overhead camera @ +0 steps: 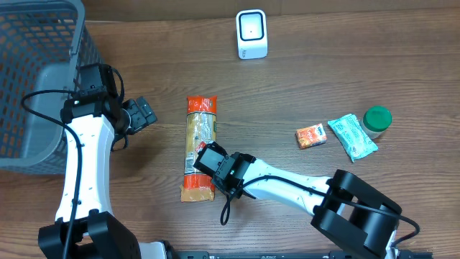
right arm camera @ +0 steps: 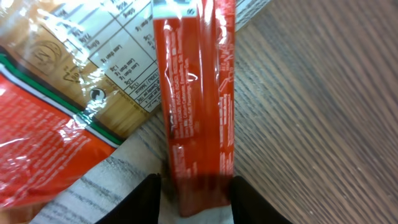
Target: Scan the item barcode
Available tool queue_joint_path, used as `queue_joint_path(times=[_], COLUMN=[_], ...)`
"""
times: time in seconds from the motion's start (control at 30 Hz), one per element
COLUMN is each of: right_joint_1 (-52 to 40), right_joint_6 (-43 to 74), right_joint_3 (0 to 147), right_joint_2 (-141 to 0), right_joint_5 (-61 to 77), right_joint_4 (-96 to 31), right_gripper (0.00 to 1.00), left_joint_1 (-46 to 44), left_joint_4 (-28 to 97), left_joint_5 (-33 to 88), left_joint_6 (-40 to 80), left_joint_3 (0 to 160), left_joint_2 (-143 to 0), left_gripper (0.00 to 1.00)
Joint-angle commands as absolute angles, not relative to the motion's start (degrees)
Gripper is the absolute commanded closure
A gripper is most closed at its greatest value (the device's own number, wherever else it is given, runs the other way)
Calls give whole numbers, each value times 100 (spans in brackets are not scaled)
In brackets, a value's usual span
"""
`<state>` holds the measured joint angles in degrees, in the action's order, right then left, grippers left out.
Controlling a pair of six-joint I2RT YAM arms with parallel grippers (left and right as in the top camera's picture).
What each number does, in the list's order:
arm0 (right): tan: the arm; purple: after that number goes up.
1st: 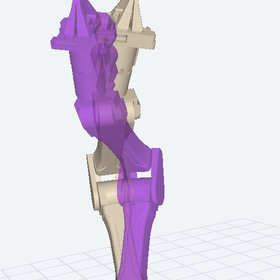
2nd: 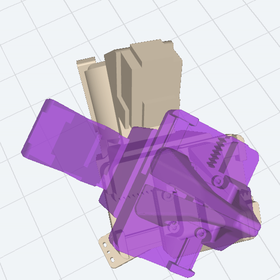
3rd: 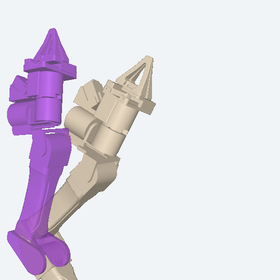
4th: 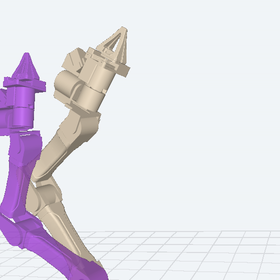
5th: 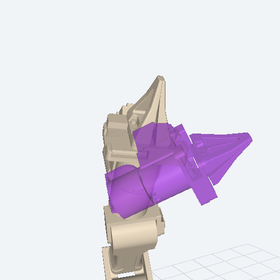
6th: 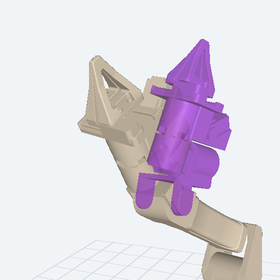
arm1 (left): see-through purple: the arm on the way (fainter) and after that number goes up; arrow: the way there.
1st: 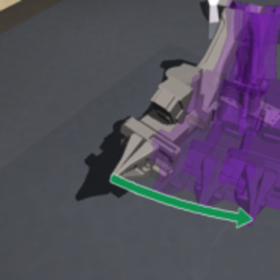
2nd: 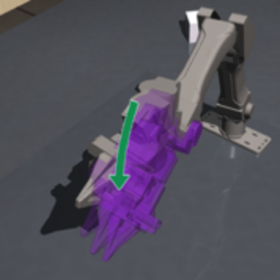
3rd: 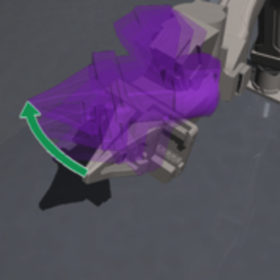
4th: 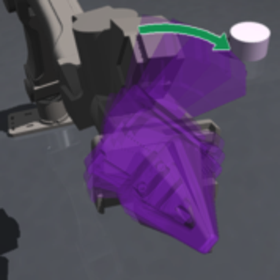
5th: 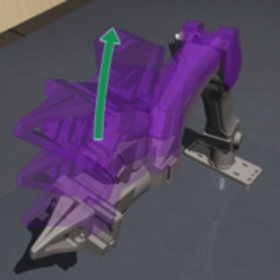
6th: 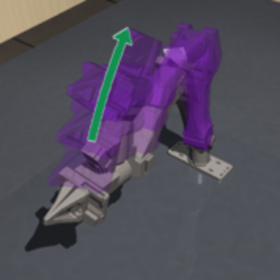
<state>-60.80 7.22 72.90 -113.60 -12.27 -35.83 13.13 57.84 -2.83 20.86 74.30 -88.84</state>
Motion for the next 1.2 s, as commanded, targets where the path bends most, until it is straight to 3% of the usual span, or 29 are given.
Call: queue_joint_path(times=[0.0,0.2,0.43,0.63,0.7,1.03,1.17], right_joint_1=[-6075,-6069,-5946,-5424,-5194,-4023,-3592], right_joint_6=[742,744,766,740,740,602,729], right_joint_3=[7293,7529,7979,7990,7988,7992,7996], right_joint_2=[-11585,-11544,-10940,-10755,-10853,-11113,-11085], right_joint_5=[-1170,-1170,-69,2574,3352,5476,5612], right_joint_4=[-3520,-3684,-4082,-3911,-3909,-3618,-3876], right_gripper=[66,96,96,96,92,95,96], left_joint_1=[1310,1310,1310,1310,1310,1310,1310], left_joint_4=[5784,5784,5784,5784,5784,5784,5784], left_joint_5=[-320,-318,-318,-318,-318,-318,-318], left_joint_6=[2123,2123,2123,2123,2123,2123,2123], left_joint_3=[7437,7437,7437,7437,7437,7437,7437], left_joint_2=[-8877,-8877,-8877,-8877,-8877,-8877,-8877], left_gripper=[0,0,0,0,0,0,0])
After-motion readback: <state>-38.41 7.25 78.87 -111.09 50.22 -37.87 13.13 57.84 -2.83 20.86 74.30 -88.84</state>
